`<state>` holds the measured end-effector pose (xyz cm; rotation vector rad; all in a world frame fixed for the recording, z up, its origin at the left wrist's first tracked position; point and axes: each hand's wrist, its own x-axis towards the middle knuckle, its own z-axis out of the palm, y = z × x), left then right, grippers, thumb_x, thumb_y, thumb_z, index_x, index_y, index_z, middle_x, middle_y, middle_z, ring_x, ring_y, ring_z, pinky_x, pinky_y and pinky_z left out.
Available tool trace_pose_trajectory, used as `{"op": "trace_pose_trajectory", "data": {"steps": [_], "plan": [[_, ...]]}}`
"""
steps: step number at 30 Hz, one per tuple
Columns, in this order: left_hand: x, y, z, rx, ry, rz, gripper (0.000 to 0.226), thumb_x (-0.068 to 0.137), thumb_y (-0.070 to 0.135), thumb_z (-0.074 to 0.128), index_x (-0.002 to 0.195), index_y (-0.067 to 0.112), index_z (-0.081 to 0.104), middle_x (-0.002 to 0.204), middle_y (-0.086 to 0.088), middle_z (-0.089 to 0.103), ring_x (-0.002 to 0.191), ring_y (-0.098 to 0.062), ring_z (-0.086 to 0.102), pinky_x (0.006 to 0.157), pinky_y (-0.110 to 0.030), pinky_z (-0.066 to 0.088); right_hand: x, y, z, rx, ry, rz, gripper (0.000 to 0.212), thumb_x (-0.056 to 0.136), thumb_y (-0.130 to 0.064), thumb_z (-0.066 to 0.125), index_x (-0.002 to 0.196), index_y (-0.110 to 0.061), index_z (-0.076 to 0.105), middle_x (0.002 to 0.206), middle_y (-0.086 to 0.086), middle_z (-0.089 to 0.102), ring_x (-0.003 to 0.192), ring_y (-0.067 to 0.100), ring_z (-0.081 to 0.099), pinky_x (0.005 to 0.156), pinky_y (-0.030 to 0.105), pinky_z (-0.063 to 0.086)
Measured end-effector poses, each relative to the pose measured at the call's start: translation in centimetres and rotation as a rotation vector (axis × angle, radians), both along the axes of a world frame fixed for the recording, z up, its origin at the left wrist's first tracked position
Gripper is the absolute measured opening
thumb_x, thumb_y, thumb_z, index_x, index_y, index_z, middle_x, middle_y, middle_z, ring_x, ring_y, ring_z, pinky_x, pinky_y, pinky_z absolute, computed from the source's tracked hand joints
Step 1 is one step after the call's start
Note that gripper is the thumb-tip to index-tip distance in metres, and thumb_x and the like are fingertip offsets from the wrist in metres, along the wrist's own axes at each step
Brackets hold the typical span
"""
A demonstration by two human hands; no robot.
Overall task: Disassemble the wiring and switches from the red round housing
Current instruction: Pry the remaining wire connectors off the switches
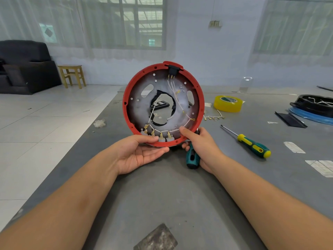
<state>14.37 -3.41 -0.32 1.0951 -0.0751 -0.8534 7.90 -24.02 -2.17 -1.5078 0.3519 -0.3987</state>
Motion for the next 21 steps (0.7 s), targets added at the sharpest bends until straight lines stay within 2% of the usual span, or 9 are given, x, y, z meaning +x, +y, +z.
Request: {"op": "trace_pose_trajectory", "data": {"steps": [5,12,14,17,21], "plan": [[0.13,0.53,0.42,0.011,0.015,-0.031,0.044,0.077,0.006,0.079,0.119,-0.007,0.071,0.121,-0.034,0.071,0.107,-0.045,0.075,0.076,-0.045,0.067,0.14,-0.03,-0.17,-0.047,-0.031,-0.048,0.028,0.092,-0.033,0.069,0.108,-0.014,0.056,0.068,-0.001,0.07,0.056,0.01,0.061,0.064,0.031,0.052],[0.22,0.26,0.52,-0.018,0.052,-0.023,0.047,0.075,-0.002,0.078,0.119,-0.012,0.069,0.121,-0.034,0.071,0.105,-0.047,0.075,0.074,-0.046,0.067,0.15,0.06,-0.12,-0.067,-0.083,-0.081,0.034,0.092,-0.036,0.069,0.112,-0.01,0.057,0.077,0.005,0.069,0.059,0.012,0.06,0.067,0.033,0.054],[0.35,0.14,0.5,-0.022,0.058,-0.025,0.042,0.075,-0.002,0.078,0.115,-0.012,0.07,0.12,-0.033,0.072,0.105,-0.046,0.075,0.075,-0.046,0.067,0.08,0.07,-0.15,-0.075,-0.088,-0.099,0.034,0.091,-0.037,0.07,0.11,-0.012,0.057,0.075,0.002,0.069,0.057,0.01,0.06,0.066,0.032,0.055],[0.32,-0.01,0.5,0.011,0.039,-0.038,0.037,0.076,0.004,0.08,0.111,-0.008,0.073,0.119,-0.033,0.072,0.103,-0.044,0.076,0.07,-0.044,0.067,0.07,-0.04,-0.21,-0.084,-0.087,-0.11,0.032,0.091,-0.037,0.071,0.108,-0.013,0.058,0.07,-0.005,0.069,0.056,0.007,0.061,0.066,0.032,0.055],[0.08,-0.27,0.11,-0.015,0.034,-0.064,0.047,0.083,0.009,0.076,0.125,-0.009,0.067,0.122,-0.034,0.07,0.107,-0.044,0.075,0.073,-0.047,0.066,0.15,-0.14,-0.22,-0.08,-0.104,-0.084,0.031,0.091,-0.035,0.071,0.106,-0.012,0.058,0.067,-0.006,0.069,0.056,0.008,0.062,0.063,0.029,0.053]]}}
